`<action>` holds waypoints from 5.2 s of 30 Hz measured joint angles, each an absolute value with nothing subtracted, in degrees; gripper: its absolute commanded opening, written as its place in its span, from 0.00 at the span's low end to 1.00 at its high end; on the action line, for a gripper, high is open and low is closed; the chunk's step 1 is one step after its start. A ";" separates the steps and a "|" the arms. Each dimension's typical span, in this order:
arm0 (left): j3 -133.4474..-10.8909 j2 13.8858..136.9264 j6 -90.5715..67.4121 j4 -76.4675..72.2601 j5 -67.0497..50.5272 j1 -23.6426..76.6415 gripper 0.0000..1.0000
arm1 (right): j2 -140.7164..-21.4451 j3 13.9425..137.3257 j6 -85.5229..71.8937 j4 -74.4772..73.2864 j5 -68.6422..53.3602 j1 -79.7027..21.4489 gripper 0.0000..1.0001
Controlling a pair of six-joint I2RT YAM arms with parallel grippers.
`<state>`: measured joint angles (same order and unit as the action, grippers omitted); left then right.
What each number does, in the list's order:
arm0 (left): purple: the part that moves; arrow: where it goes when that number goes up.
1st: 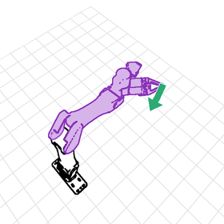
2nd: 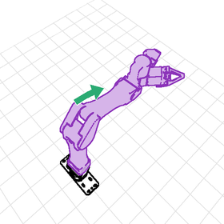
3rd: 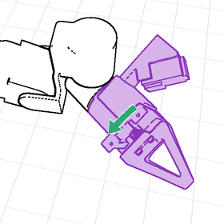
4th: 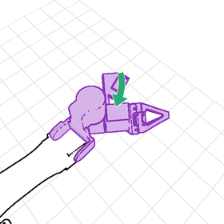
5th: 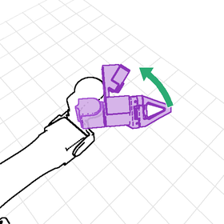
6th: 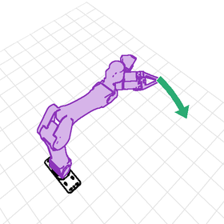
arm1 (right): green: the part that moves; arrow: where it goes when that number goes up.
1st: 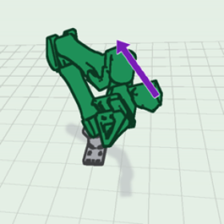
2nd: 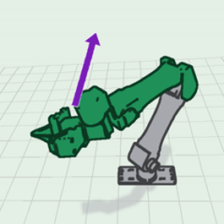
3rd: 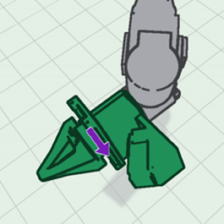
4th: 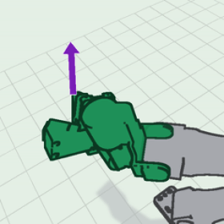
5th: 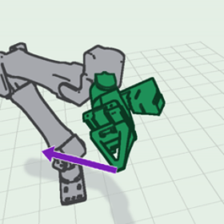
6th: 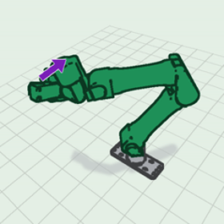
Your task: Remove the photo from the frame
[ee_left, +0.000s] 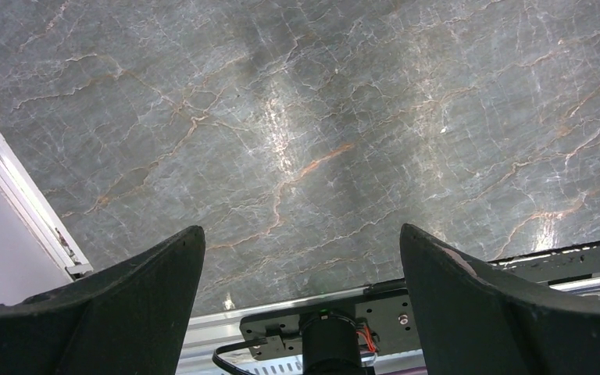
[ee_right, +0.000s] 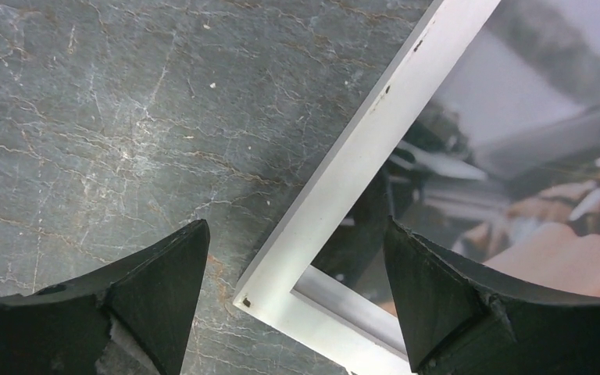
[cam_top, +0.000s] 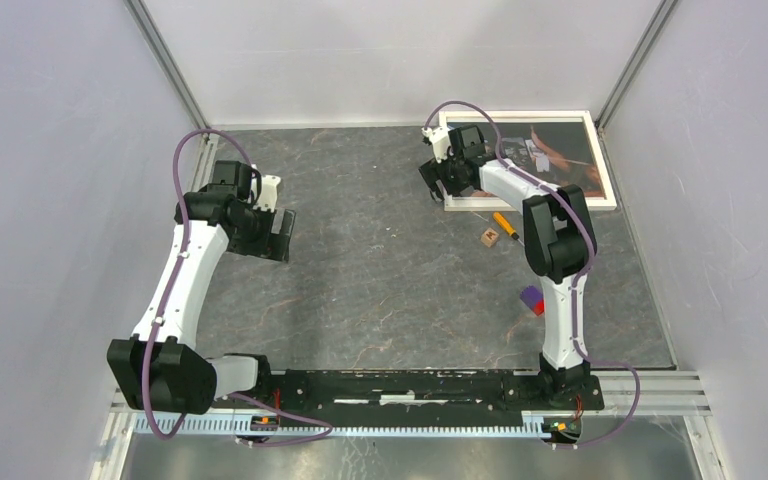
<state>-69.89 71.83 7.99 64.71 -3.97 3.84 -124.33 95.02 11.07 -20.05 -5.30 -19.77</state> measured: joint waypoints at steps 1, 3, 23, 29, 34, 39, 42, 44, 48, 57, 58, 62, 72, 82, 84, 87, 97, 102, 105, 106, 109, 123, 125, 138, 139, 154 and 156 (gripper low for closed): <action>-69.89 71.85 7.97 64.71 -3.90 3.84 1.00 | -124.51 95.02 10.79 -19.99 -5.32 -19.77 0.86; -69.89 71.85 7.99 64.71 -3.51 3.84 1.00 | -124.97 95.02 10.46 -19.94 -5.80 -19.77 0.84; -69.91 72.18 7.97 66.15 -4.54 2.63 1.00 | -127.04 95.09 8.99 -16.82 -20.25 -25.98 0.82; -69.91 73.21 7.84 66.17 -6.70 0.21 1.00 | -129.91 98.43 8.99 -15.42 -23.70 -32.42 0.82; -69.91 73.76 6.74 66.02 -10.26 -6.37 1.00 | -131.11 99.42 8.99 -13.76 -26.33 -37.06 0.82; -69.95 76.16 5.30 65.12 -13.19 -15.75 1.00 | -132.03 100.51 7.95 -13.19 -28.58 -41.04 0.83; -70.00 77.23 4.73 63.70 -13.85 -17.12 1.00 | -132.57 101.49 7.31 -12.93 -29.67 -43.38 0.85; -70.30 78.17 4.51 62.81 -14.55 -17.12 1.00 | -132.60 101.69 6.72 -12.88 -31.09 -45.10 0.85; -71.44 81.41 4.47 60.40 -16.95 -17.06 1.00 | -131.79 101.65 5.91 -13.37 -33.41 -46.33 0.86; -77.73 93.36 1.67 52.75 -18.11 -7.81 1.00 | -112.81 93.60 6.48 -17.02 -34.92 -32.51 0.86; -79.15 95.15 0.73 51.92 -18.02 -4.99 1.00 | -110.15 92.23 7.09 -17.52 -34.50 -30.48 0.86; -84.90 102.74 -1.45 48.66 -16.88 2.04 1.00 | -99.81 83.99 11.14 -20.10 -30.87 -22.70 0.79; -96.68 116.66 -3.27 47.22 -10.94 13.06 1.00 | -90.74 60.82 19.73 -26.68 -22.63 -24.93 0.52; -96.84 120.42 -3.38 47.59 -6.42 13.72 1.00 | -91.22 56.25 25.26 -26.33 -15.11 -29.02 0.43; -96.84 120.75 -3.38 47.62 -5.74 13.76 1.00 | -92.40 56.10 25.85 -25.67 -13.41 -29.10 0.43; -96.84 121.34 -3.38 47.59 -4.49 13.91 1.00 | -93.76 55.72 26.94 -25.17 -10.90 -29.10 0.43; -96.79 122.48 -3.36 47.62 -1.04 14.00 1.00 | -94.70 52.99 31.44 -22.37 -4.67 -25.98 0.42; -96.79 122.69 -3.33 47.62 0.45 13.93 1.00 | -93.58 51.53 33.39 -21.74 -4.32 -22.39 0.42; -96.77 122.98 -3.31 47.62 0.58 13.80 1.00 | -92.47 50.24 35.03 -21.52 -4.01 -20.47 0.41; -96.77 123.07 -3.31 47.62 0.56 13.78 1.00 | -92.07 49.82 35.62 -21.45 -3.88 -19.79 0.42; -96.77 123.13 -3.25 47.62 0.54 13.74 1.00 | -91.18 48.90 37.45 -21.58 -3.51 -17.54 0.42; -94.76 122.28 -0.71 46.68 0.80 11.09 0.99 | -90.52 50.22 40.21 -27.38 -4.23 -13.96 0.56; -93.65 121.49 0.49 46.50 1.02 9.93 0.99 | -90.52 51.33 39.79 -28.99 -5.21 -13.96 0.57; -90.00 117.89 13.04 48.12 -2.48 -1.41 1.00 | -88.25 57.78 34.20 -32.08 -15.42 -13.80 0.70; -89.95 116.81 15.09 48.77 -3.79 -2.00 1.00 | -87.77 58.19 33.43 -32.14 -16.36 -13.74 0.73; -75.90 90.89 42.68 50.74 -19.84 22.20 1.00 | -76.42 61.91 16.38 -25.61 -25.67 -4.45 0.98; -74.17 93.06 44.62 50.63 -19.22 25.93 0.98 | -76.09 61.91 14.33 -24.80 -25.69 -2.83 0.98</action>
